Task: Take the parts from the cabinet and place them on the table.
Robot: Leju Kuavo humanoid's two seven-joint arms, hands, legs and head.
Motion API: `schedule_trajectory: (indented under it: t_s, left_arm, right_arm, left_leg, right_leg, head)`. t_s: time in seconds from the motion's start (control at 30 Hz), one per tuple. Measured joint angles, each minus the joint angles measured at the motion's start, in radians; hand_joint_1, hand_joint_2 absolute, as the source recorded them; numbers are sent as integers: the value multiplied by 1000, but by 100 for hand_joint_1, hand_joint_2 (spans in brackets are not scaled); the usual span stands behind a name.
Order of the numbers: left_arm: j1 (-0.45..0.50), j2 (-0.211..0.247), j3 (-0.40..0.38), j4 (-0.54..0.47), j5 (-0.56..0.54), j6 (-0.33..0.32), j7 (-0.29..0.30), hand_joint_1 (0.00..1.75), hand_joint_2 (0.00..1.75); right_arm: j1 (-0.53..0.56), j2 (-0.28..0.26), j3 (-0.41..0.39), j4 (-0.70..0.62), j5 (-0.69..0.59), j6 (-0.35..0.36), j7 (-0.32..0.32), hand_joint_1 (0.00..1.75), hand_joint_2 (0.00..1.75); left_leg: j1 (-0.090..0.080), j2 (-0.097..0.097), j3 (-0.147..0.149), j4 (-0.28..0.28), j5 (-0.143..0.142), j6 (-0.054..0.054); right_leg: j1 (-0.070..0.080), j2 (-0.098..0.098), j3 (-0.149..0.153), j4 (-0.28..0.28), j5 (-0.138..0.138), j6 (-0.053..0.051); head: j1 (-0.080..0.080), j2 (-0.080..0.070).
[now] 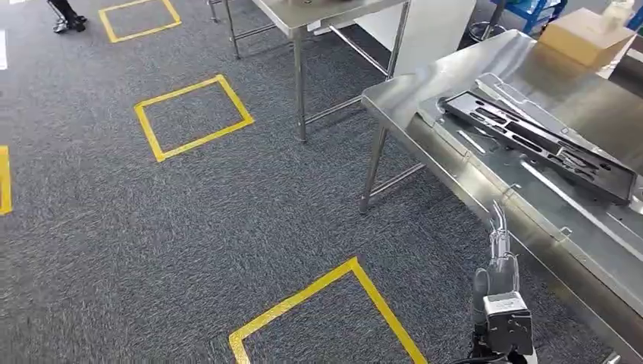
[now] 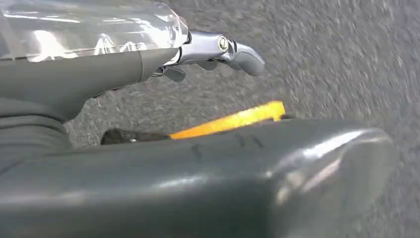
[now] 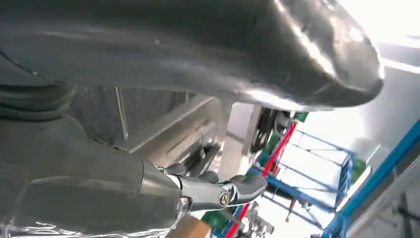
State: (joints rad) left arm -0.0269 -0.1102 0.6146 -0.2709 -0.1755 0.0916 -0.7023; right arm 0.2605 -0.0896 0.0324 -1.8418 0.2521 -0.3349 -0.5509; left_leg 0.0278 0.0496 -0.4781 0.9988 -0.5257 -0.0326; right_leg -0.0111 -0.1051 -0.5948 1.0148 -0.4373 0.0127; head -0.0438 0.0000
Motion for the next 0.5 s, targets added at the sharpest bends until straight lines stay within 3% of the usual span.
schedule_trajectory:
  t_s: [0.07, 0.1, 0.13, 0.17, 0.2, 0.23, 0.27, 0.3, 0.33, 0.37, 0.4, 0.43, 0.47, 0.5]
  left_arm:
    - [5, 3, 0, 3, 0, -1, 0, 0, 0]
    - [9, 5, 0, 5, 0, 0, 0, 0, 0]
    - [10, 6, 1, 7, 0, 0, 0, 0, 0]
    - [11, 7, 1, 7, 0, -2, 1, 0, 0]
    - [9, 10, 1, 7, 0, -3, 0, 0, 0]
    - [7, 10, 1, 7, 5, -4, 0, 0, 0]
    - [6, 10, 1, 7, 7, -7, 0, 0, 0]
    - [7, 10, 1, 7, 11, -7, 0, 0, 0]
    - [8, 10, 1, 7, 13, -6, 0, 0, 0]
    - [8, 10, 1, 7, 16, -1, 0, 0, 0]
    - [6, 9, 1, 9, 19, 6, 0, 0, 0]
    - [1, 8, 1, 18, 21, 12, 7, 0, 0]
    - [-5, 2, 1, 27, 21, 18, 22, 0, 0]
    - [-11, 0, 2, 31, 21, 29, 44, 0, 0]
  right_arm:
    - [-4, -4, 4, 4, 0, -1, 0, 0, 0]
    - [-4, -4, 6, 7, 1, -1, 1, 0, 0]
    - [-5, -5, 8, 10, 3, -1, 3, 0, 0]
    - [-6, -7, 13, 15, 9, 1, 6, 0, 0]
    - [-9, -13, 19, 21, 21, 3, 9, 0, 0]
    - [-19, -21, 31, 37, 35, 6, 16, 0, 0]
    - [-34, -24, 43, 56, 52, 8, 23, 0, 0]
    - [-53, -28, 60, 82, 73, 16, 38, 0, 0]
    - [-75, -28, 77, 112, 95, 30, 55, 0, 0]
    - [-113, -29, 112, 170, 138, 31, 83, 0, 0]
    - [-148, -27, 143, 228, 188, 19, 102, 0, 0]
    - [-197, -24, 184, 311, 262, -8, 134, 0, 0]
    - [-243, -16, 224, 404, 363, -46, 186, 0, 0]
    - [-292, -1, 256, 518, 459, -94, 238, 0, 0]
  left_leg:
    - [-10, -13, -19, 3, 8, 18]
    - [-13, -18, -28, -2, 19, 33]
    - [-10, -21, -34, -3, 30, 45]
    - [-12, -26, -49, -3, 41, 53]
    - [-15, -33, -63, -3, 55, 61]
    - [-20, -42, -79, -2, 69, 64]
    - [-26, -51, -96, -1, 82, 67]
    - [-31, -60, -113, 0, 95, 68]
    - [-34, -67, -125, 0, 104, 69]
    - [-35, -79, -142, 2, 117, 68]
    - [-35, -89, -153, 2, 123, 68]
    - [-34, -97, -163, 2, 134, 66]
    - [-33, -104, -171, 2, 146, 63]
    - [-36, -112, -176, 2, 155, 60]
  right_leg:
    - [-8, -17, 1, -2, 15, 18]
    - [-13, -24, -1, -2, 23, 27]
    - [-20, 4, -7, 8, 5, 34]
    - [-20, 53, -22, 42, -53, 36]
    - [-17, 81, -41, 109, -126, 32]
    - [-13, 94, -62, 186, -183, 28]
    - [-9, 98, -75, 251, -217, 22]
    - [-3, 101, -75, 291, -220, 15]
    - [3, 102, -58, 288, -201, 8]
    - [13, 105, -13, 239, -156, -3]
    - [22, 111, 35, 172, -120, -13]
    - [32, 131, 99, 82, -93, -26]
    - [42, 171, 155, -6, -108, -43]
    - [40, 177, 184, -62, -123, -50]
  head:
    - [0, 0]
    - [0, 0]
    - [0, 0]
    - [0, 0]
    - [0, 0]
    - [0, 0]
    - [0, 0]
    - [0, 0]
    - [0, 0]
    - [0, 0]
    - [0, 0]
    - [0, 0]
    - [0, 0]
    - [0, 0]
